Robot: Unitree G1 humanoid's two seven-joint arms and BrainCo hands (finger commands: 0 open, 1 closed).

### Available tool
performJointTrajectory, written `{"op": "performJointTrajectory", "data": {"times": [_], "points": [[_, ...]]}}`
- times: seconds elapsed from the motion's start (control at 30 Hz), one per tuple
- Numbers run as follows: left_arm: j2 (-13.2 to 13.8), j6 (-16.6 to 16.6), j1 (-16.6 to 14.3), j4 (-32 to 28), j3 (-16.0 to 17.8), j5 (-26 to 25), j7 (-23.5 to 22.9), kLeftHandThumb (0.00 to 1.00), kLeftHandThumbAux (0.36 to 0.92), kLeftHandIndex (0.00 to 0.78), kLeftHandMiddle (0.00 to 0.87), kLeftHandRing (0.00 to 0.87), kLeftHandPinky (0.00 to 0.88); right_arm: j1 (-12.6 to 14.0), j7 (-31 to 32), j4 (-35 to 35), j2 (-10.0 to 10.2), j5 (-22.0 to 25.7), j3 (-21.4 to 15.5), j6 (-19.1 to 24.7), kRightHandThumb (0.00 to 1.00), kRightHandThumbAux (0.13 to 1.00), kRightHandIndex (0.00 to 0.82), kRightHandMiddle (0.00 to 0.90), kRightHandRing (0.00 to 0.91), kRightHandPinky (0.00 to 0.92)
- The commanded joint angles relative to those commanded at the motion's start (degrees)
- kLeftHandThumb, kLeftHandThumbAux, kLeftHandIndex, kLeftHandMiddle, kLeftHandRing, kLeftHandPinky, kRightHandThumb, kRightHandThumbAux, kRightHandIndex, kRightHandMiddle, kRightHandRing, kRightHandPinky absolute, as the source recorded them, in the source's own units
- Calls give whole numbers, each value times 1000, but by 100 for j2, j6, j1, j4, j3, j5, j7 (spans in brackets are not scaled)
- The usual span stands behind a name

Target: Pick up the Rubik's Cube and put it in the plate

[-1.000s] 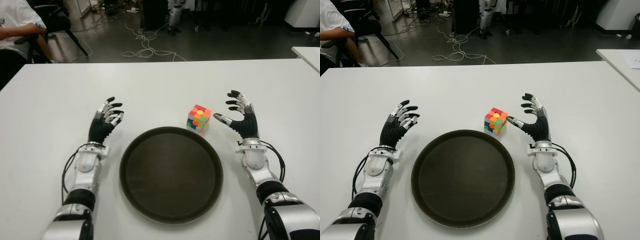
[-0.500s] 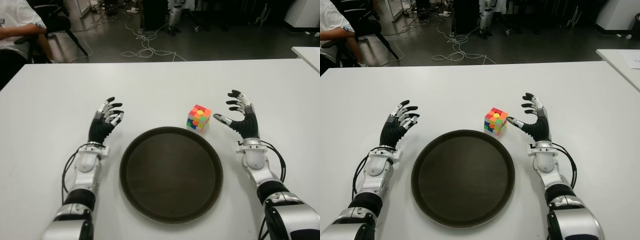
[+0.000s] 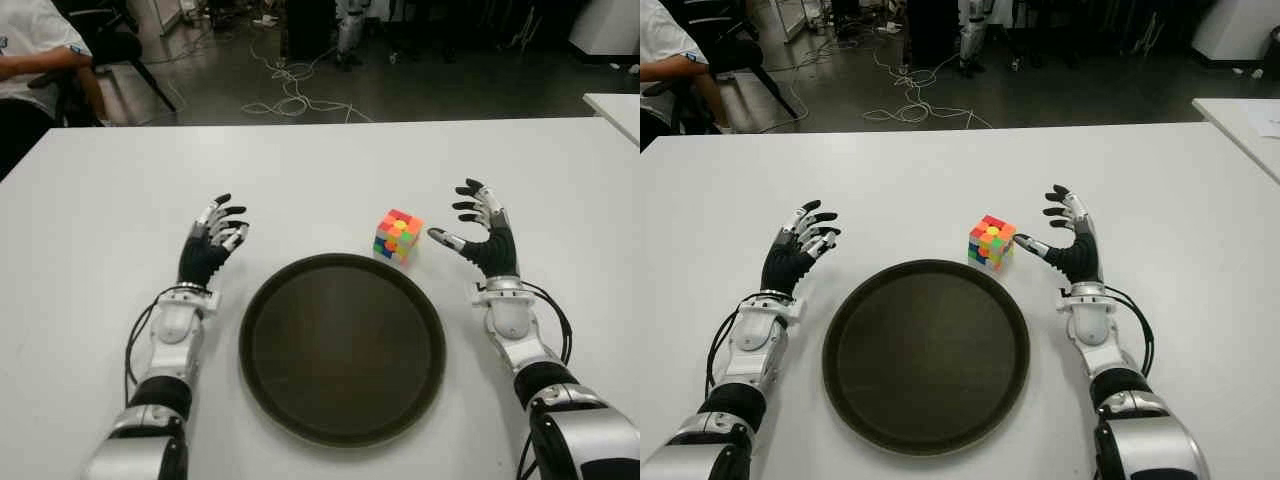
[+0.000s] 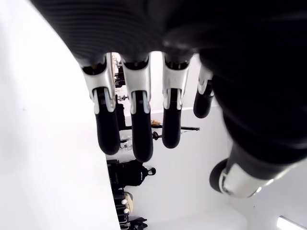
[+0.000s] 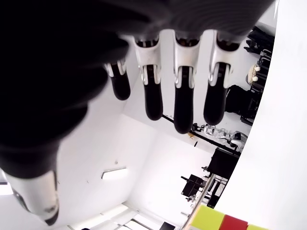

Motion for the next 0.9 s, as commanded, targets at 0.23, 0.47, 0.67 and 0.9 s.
{"op": "performJointTrajectory", "data": {"times": [0.23,0.47,0.67,0.9], "points": [[-10,-21,-2,10,-6,7,13,515,668,146,269,317,358,-76,2,-87,-26,-30,12,-42,0,686,192,255,296,338],[-15,-126,-9,62,-11,19,-26,530,680,148,268,316,359,-194,-50,-139,-109,-117,49,-56,20,709,164,245,288,332],[-1,-117,-20,102,-15,57,18,545,673,144,261,310,358,-380,-117,-173,-242,-255,120,-126,47,715,148,225,273,331],[-15,-85,-15,85,-13,51,23,538,680,144,258,308,357,-544,-451,-289,-402,-640,289,-193,21,730,142,201,252,327]]}}
